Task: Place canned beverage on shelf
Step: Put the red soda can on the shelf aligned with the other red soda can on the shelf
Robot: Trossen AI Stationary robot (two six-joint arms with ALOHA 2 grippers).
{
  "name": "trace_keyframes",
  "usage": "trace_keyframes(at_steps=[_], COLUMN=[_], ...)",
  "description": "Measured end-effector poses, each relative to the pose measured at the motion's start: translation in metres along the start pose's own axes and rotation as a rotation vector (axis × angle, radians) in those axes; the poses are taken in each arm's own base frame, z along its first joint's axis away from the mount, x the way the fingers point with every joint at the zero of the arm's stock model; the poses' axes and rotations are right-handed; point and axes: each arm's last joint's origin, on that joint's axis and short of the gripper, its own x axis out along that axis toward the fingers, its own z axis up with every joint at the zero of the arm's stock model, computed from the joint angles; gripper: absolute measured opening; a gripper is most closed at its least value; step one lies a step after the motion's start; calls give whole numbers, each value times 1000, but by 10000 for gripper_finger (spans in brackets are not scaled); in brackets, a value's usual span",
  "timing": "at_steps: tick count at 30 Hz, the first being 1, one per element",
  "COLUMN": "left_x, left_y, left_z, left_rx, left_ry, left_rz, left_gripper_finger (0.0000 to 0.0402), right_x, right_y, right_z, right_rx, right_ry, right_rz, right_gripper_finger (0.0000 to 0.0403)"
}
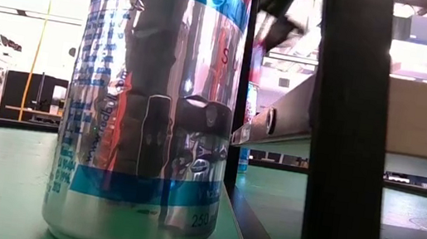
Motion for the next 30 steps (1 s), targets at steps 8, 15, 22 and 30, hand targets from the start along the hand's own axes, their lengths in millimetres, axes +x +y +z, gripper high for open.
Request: trace_keyframes(at_steps=[8, 15, 22, 30], left_x=[0, 1, 1, 3], left_y=[-3, -3, -4, 1], left_z=[2, 1, 2, 3], left_rx=[-10, -8, 49, -46], left_ry=[-3, 4, 2, -21], left_rz=[-65, -76, -85, -17], left_gripper_finger=[334, 334, 334, 334], right_x=[-115, -175, -189, -204], right_y=[-1, 38, 67, 73], right_z=[-71, -154, -208, -237], right_rx=[184, 431, 478, 388], right_ry=[84, 204, 341, 419], right_rz=[-66, 6, -28, -27], right_gripper_finger=[316, 316, 316, 315])
